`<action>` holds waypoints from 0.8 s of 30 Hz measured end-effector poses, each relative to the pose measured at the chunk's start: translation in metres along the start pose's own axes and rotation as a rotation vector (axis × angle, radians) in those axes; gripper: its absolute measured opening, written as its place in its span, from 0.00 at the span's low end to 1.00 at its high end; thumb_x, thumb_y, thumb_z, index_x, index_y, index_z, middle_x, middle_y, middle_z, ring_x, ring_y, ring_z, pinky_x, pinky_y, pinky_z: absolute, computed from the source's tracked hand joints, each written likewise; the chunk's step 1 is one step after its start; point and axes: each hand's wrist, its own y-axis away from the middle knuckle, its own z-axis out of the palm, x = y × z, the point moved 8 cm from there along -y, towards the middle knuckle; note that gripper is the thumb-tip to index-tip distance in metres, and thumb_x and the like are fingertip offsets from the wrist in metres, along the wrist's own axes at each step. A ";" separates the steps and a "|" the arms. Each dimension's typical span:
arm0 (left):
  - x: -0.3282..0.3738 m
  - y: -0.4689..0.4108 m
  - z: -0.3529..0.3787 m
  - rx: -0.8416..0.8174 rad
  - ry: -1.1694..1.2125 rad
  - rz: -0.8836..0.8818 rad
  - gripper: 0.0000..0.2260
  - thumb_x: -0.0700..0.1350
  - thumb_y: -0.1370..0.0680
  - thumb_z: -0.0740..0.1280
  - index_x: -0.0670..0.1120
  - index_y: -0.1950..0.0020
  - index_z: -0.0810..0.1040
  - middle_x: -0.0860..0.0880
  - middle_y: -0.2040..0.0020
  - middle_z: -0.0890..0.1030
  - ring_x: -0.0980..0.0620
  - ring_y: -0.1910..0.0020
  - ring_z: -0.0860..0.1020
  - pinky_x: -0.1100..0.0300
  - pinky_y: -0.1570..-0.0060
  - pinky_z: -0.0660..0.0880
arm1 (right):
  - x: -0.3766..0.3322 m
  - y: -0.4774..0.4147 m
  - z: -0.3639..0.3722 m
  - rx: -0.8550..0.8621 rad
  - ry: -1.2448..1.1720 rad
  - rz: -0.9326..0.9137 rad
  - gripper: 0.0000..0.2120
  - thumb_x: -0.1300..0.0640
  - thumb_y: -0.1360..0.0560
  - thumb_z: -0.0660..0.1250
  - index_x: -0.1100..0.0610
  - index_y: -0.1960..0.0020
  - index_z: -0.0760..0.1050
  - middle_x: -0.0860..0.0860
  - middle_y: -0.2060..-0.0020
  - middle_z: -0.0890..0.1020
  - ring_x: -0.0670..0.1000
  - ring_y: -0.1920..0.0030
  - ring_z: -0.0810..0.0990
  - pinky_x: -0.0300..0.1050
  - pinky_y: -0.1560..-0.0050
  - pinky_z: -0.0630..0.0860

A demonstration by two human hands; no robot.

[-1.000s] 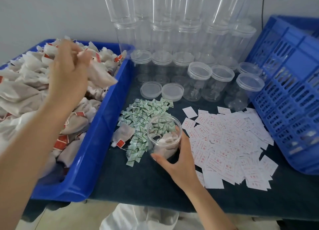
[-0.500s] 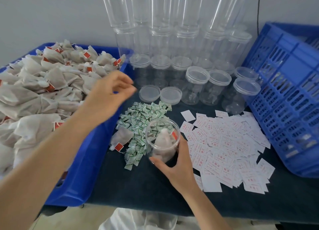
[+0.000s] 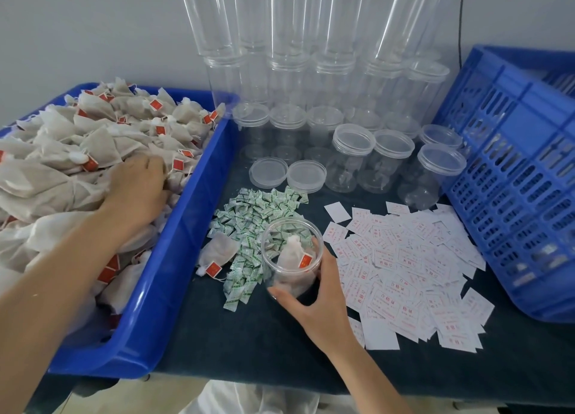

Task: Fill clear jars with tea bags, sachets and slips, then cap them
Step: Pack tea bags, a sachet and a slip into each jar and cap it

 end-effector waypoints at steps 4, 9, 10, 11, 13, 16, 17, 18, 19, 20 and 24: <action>0.003 0.002 0.003 0.004 -0.021 0.035 0.07 0.38 0.25 0.69 0.39 0.48 0.78 0.38 0.47 0.74 0.38 0.45 0.69 0.47 0.49 0.67 | 0.000 0.000 0.000 -0.002 0.003 -0.005 0.43 0.37 0.35 0.78 0.27 0.29 0.55 0.30 0.35 0.68 0.37 0.32 0.68 0.24 0.39 0.66; 0.001 0.003 -0.003 0.048 0.081 -0.017 0.04 0.42 0.22 0.65 0.42 0.50 0.77 0.41 0.43 0.73 0.41 0.39 0.67 0.45 0.41 0.64 | 0.000 0.000 -0.001 0.003 0.001 -0.010 0.43 0.37 0.35 0.78 0.25 0.30 0.55 0.31 0.35 0.68 0.37 0.32 0.68 0.24 0.40 0.66; 0.001 0.004 -0.004 0.057 0.088 -0.024 0.04 0.42 0.22 0.65 0.42 0.50 0.77 0.41 0.42 0.74 0.41 0.38 0.67 0.44 0.40 0.63 | -0.001 0.000 0.000 0.003 0.000 -0.009 0.43 0.37 0.35 0.78 0.25 0.30 0.55 0.30 0.35 0.68 0.37 0.32 0.68 0.24 0.40 0.66; 0.001 0.004 -0.006 0.083 0.100 -0.028 0.03 0.41 0.22 0.65 0.43 0.50 0.76 0.42 0.42 0.74 0.40 0.38 0.67 0.44 0.40 0.62 | -0.001 0.000 0.000 0.003 -0.002 -0.008 0.43 0.37 0.36 0.78 0.25 0.30 0.55 0.30 0.36 0.68 0.37 0.32 0.68 0.24 0.40 0.66; 0.001 0.006 -0.015 0.181 0.172 -0.035 0.02 0.40 0.21 0.63 0.42 0.53 0.73 0.41 0.47 0.74 0.39 0.42 0.69 0.43 0.43 0.64 | -0.001 -0.001 0.000 0.005 -0.002 -0.011 0.43 0.37 0.35 0.78 0.25 0.30 0.55 0.31 0.36 0.68 0.37 0.32 0.69 0.24 0.40 0.66; -0.005 0.010 -0.027 0.299 0.472 -0.076 0.05 0.42 0.19 0.58 0.43 0.54 0.68 0.44 0.60 0.72 0.41 0.58 0.72 0.49 0.58 0.68 | 0.000 -0.001 0.000 0.007 0.000 -0.009 0.43 0.36 0.35 0.77 0.26 0.30 0.55 0.30 0.36 0.68 0.37 0.32 0.68 0.24 0.40 0.66; -0.008 0.011 -0.028 0.306 0.555 -0.095 0.06 0.44 0.17 0.57 0.45 0.53 0.67 0.45 0.62 0.72 0.44 0.62 0.72 0.52 0.63 0.68 | 0.000 -0.001 0.000 0.006 -0.001 -0.009 0.43 0.36 0.35 0.77 0.26 0.29 0.55 0.30 0.36 0.68 0.37 0.31 0.68 0.24 0.39 0.66; -0.010 0.011 -0.029 0.319 0.600 -0.108 0.06 0.45 0.17 0.56 0.46 0.52 0.67 0.47 0.64 0.72 0.46 0.65 0.72 0.54 0.66 0.68 | 0.000 -0.001 0.000 0.004 -0.003 -0.009 0.43 0.36 0.35 0.77 0.26 0.29 0.55 0.31 0.35 0.68 0.37 0.31 0.68 0.24 0.39 0.66; -0.012 0.012 -0.031 0.341 0.614 -0.115 0.06 0.46 0.17 0.56 0.47 0.52 0.67 0.47 0.64 0.72 0.47 0.66 0.72 0.56 0.66 0.69 | 0.000 -0.001 0.000 0.003 -0.005 -0.009 0.43 0.36 0.35 0.78 0.27 0.29 0.55 0.31 0.35 0.68 0.38 0.31 0.68 0.25 0.39 0.66; -0.014 0.013 -0.032 0.355 0.615 -0.120 0.05 0.46 0.17 0.57 0.47 0.52 0.67 0.48 0.64 0.72 0.49 0.66 0.71 0.59 0.66 0.69 | 0.000 -0.001 0.000 0.002 -0.004 -0.009 0.43 0.37 0.35 0.78 0.27 0.29 0.55 0.31 0.35 0.68 0.38 0.31 0.69 0.25 0.39 0.67; -0.022 0.008 -0.018 0.222 0.628 -0.229 0.09 0.46 0.22 0.67 0.44 0.47 0.69 0.50 0.61 0.72 0.49 0.62 0.73 0.58 0.61 0.70 | -0.001 0.000 0.000 0.001 -0.005 -0.010 0.43 0.37 0.35 0.78 0.26 0.29 0.55 0.30 0.36 0.68 0.37 0.32 0.68 0.25 0.39 0.67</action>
